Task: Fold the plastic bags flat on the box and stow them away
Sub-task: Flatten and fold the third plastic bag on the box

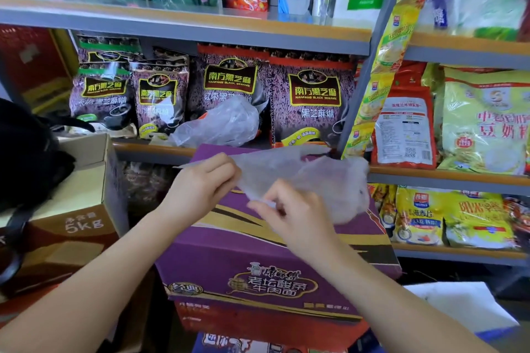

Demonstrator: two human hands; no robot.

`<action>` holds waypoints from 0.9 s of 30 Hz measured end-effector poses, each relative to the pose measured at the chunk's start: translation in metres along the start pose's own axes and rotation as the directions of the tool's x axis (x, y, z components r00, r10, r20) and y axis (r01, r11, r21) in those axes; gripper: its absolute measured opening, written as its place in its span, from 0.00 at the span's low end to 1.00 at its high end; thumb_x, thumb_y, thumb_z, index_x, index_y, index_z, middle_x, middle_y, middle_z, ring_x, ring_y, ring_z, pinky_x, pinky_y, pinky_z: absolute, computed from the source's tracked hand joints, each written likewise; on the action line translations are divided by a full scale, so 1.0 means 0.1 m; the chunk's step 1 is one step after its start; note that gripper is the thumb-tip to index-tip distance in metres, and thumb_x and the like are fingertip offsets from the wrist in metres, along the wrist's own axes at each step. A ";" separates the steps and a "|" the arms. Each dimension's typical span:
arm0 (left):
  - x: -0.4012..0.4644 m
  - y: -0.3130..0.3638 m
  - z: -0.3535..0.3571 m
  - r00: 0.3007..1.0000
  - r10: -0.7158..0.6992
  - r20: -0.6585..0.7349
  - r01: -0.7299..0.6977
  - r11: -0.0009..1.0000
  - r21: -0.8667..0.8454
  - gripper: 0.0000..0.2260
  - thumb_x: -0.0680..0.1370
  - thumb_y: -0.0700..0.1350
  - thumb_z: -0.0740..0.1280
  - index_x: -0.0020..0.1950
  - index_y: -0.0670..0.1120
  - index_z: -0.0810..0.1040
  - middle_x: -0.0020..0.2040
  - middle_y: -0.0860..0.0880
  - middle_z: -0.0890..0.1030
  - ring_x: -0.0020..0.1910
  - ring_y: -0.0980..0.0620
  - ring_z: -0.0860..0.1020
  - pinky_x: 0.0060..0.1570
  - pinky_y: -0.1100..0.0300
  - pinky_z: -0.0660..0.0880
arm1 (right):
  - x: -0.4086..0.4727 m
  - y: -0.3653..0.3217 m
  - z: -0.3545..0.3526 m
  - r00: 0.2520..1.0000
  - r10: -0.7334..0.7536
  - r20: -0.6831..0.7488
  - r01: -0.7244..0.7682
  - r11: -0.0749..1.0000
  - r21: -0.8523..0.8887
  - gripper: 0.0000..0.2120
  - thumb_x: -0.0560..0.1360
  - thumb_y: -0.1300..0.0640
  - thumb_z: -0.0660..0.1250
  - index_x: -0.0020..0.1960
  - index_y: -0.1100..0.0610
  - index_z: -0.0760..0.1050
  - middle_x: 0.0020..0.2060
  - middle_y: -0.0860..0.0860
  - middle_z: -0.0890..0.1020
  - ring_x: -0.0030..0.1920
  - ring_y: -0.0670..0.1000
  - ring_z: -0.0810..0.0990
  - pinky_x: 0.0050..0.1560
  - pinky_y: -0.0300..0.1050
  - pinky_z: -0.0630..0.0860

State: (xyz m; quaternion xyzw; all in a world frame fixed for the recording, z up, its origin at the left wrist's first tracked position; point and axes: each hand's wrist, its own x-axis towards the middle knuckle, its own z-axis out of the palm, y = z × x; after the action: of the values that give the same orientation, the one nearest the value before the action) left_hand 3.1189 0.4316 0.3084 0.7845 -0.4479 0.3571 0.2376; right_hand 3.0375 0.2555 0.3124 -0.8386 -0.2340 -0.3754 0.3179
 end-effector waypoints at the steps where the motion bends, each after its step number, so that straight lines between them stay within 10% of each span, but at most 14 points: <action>1: -0.03 -0.05 -0.01 0.999 -0.007 0.031 0.008 0.998 -0.056 0.10 0.81 0.49 0.53 0.42 0.48 0.66 0.44 0.51 0.73 0.39 0.50 0.72 0.38 0.61 0.71 | -0.01 -0.06 0.06 0.997 -0.025 0.071 0.024 0.999 0.025 0.13 0.72 0.48 0.65 0.36 0.56 0.70 0.22 0.49 0.73 0.29 0.51 0.68 0.25 0.44 0.67; 8: -0.28 -0.37 -0.05 0.970 -0.136 0.203 0.183 0.955 -0.233 0.02 0.71 0.40 0.62 0.38 0.43 0.72 0.45 0.49 0.78 0.46 0.58 0.75 0.49 0.71 0.69 | 0.02 0.17 0.17 0.867 -0.049 0.496 0.105 0.991 -0.084 0.26 0.64 0.35 0.64 0.54 0.52 0.73 0.51 0.49 0.78 0.52 0.49 0.75 0.54 0.44 0.70; 15: -0.45 -0.55 -0.03 0.943 -0.211 0.256 0.274 0.931 -0.243 0.12 0.66 0.34 0.68 0.36 0.50 0.70 0.49 0.53 0.75 0.49 0.68 0.72 0.52 0.74 0.66 | -0.03 0.29 0.25 0.899 0.051 0.434 -0.044 0.999 -0.026 0.09 0.75 0.49 0.59 0.42 0.53 0.72 0.38 0.48 0.75 0.39 0.47 0.72 0.37 0.41 0.67; 22: -0.37 -0.67 0.04 0.947 -0.219 0.233 0.262 0.950 -0.171 0.12 0.66 0.32 0.68 0.36 0.48 0.70 0.50 0.57 0.71 0.46 0.61 0.71 0.50 0.75 0.64 | -0.08 0.24 0.29 0.886 -0.179 0.428 0.314 0.911 -0.269 0.10 0.75 0.52 0.59 0.37 0.55 0.72 0.31 0.49 0.75 0.25 0.51 0.75 0.20 0.39 0.69; 27: -0.26 -0.90 0.01 0.864 -0.276 0.420 0.312 0.950 -0.018 0.07 0.69 0.37 0.61 0.43 0.42 0.76 0.53 0.47 0.78 0.51 0.46 0.76 0.53 0.58 0.71 | -0.01 0.13 0.41 0.810 0.003 0.587 0.133 0.973 -0.190 0.21 0.73 0.49 0.65 0.64 0.53 0.70 0.52 0.52 0.80 0.47 0.55 0.81 0.45 0.46 0.78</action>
State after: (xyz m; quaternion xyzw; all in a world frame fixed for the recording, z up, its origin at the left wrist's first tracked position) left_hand 3.1886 0.4886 0.2832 0.8902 -0.3778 0.1236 0.2223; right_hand 3.0648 0.2749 0.2857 -0.9347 -0.3055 -0.1347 0.1222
